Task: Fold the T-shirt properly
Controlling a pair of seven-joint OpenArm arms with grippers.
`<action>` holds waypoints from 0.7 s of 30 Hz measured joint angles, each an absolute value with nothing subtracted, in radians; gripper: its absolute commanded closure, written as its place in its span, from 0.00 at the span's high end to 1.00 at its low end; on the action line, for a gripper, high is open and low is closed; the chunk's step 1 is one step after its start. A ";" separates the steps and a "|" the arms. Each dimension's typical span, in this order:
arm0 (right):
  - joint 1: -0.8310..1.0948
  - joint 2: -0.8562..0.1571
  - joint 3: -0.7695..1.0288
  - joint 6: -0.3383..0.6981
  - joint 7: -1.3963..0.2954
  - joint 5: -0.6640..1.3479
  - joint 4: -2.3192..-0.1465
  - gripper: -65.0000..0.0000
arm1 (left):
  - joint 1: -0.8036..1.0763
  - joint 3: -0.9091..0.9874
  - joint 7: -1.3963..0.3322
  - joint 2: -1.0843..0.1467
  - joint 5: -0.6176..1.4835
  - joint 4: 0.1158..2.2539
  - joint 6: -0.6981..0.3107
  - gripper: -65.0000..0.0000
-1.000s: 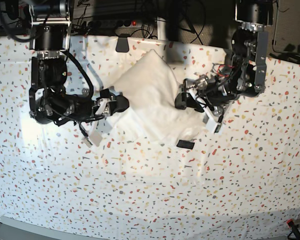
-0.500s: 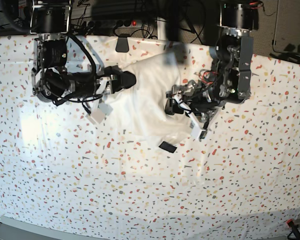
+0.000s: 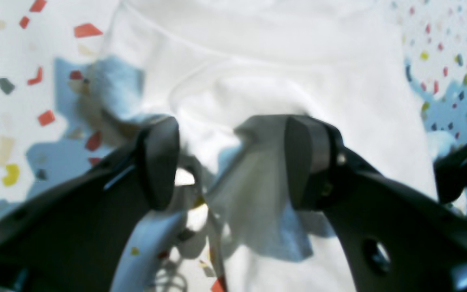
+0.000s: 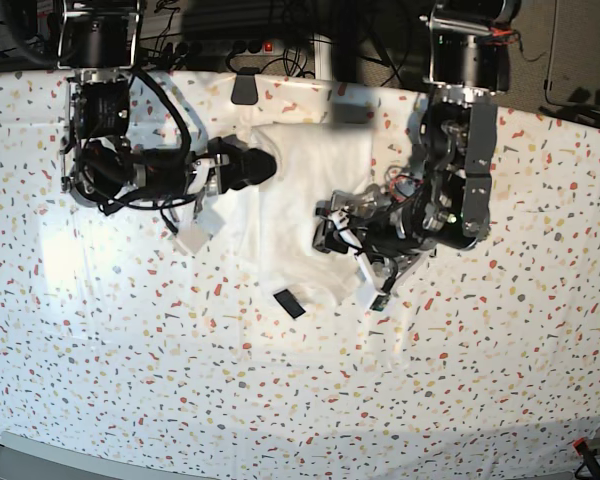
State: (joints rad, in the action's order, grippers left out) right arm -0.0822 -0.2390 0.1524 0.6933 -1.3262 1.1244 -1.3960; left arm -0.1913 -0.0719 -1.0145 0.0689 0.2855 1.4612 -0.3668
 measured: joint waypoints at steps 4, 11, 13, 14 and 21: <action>-0.115 -0.239 0.236 0.694 -1.202 1.019 -1.445 0.44 | -0.194 -0.073 -0.919 0.042 0.291 1.510 -0.366 0.61; -0.103 -0.239 0.377 0.693 -1.224 0.946 -1.575 0.44 | -0.135 -0.072 -0.914 -0.075 0.314 1.718 -0.285 0.61; -0.074 -0.239 0.419 0.694 -1.231 0.950 -1.634 0.44 | -0.079 -0.073 -0.918 -0.131 0.351 1.792 -0.286 0.61; -0.051 -0.239 0.439 0.694 -1.235 0.951 -1.664 0.44 | -0.045 -0.072 -0.905 -0.159 0.370 1.824 -0.284 0.61; 0.175 -0.239 0.587 0.693 -1.246 0.952 -1.878 0.44 | 0.156 0.054 -0.875 -0.291 0.499 1.909 -0.262 0.61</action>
